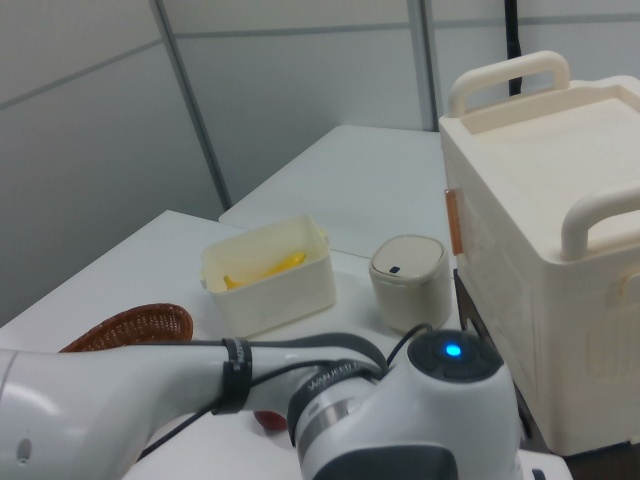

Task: Put the purple cube on the table
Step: 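Lower the gripper around the purple cube and close on it, then lift the purple cube off the plate and set it on the table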

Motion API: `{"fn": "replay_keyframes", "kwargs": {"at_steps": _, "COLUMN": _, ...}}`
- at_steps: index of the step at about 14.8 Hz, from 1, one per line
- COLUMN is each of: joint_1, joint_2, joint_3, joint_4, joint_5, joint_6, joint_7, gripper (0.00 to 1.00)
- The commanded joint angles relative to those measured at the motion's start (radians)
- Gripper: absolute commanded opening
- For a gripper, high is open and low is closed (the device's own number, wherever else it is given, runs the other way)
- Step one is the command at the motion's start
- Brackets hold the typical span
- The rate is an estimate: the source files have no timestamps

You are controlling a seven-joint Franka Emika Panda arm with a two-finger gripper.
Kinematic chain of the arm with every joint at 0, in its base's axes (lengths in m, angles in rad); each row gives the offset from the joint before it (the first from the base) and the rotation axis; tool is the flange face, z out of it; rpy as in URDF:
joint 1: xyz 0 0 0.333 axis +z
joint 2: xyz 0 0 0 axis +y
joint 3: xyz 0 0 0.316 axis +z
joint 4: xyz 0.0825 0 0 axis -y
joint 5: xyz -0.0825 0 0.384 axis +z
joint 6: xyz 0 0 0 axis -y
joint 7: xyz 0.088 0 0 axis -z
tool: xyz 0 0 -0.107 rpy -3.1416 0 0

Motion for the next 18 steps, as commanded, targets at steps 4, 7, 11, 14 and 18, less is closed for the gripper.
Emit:
{"fn": "replay_keyframes", "kwargs": {"at_steps": 4, "joint_1": -0.007, "joint_2": 0.011, "joint_3": 0.009, "joint_4": -0.104, "joint_5": -0.077, "joint_6": 0.105, "joint_7": -0.013, "gripper": 1.0}}
{"fn": "replay_keyframes", "kwargs": {"at_steps": 7, "joint_1": -0.01, "joint_2": 0.017, "joint_3": 0.009, "joint_4": -0.101, "joint_5": -0.077, "joint_6": 0.111, "joint_7": -0.013, "gripper": 0.97}}
{"fn": "replay_keyframes", "kwargs": {"at_steps": 11, "joint_1": -0.013, "joint_2": 0.031, "joint_3": 0.012, "joint_4": -0.098, "joint_5": -0.079, "joint_6": 0.119, "joint_7": -0.013, "gripper": 0.3}}
{"fn": "replay_keyframes", "kwargs": {"at_steps": 14, "joint_1": -0.002, "joint_2": 0.011, "joint_3": 0.019, "joint_4": -0.093, "joint_5": -0.079, "joint_6": 0.103, "joint_7": -0.002, "gripper": 0.28}}
{"fn": "replay_keyframes", "kwargs": {"at_steps": 18, "joint_1": 0.048, "joint_2": -0.01, "joint_3": 0.105, "joint_4": -0.015, "joint_5": -0.079, "joint_6": -0.016, "joint_7": 0.112, "gripper": 0.3}}
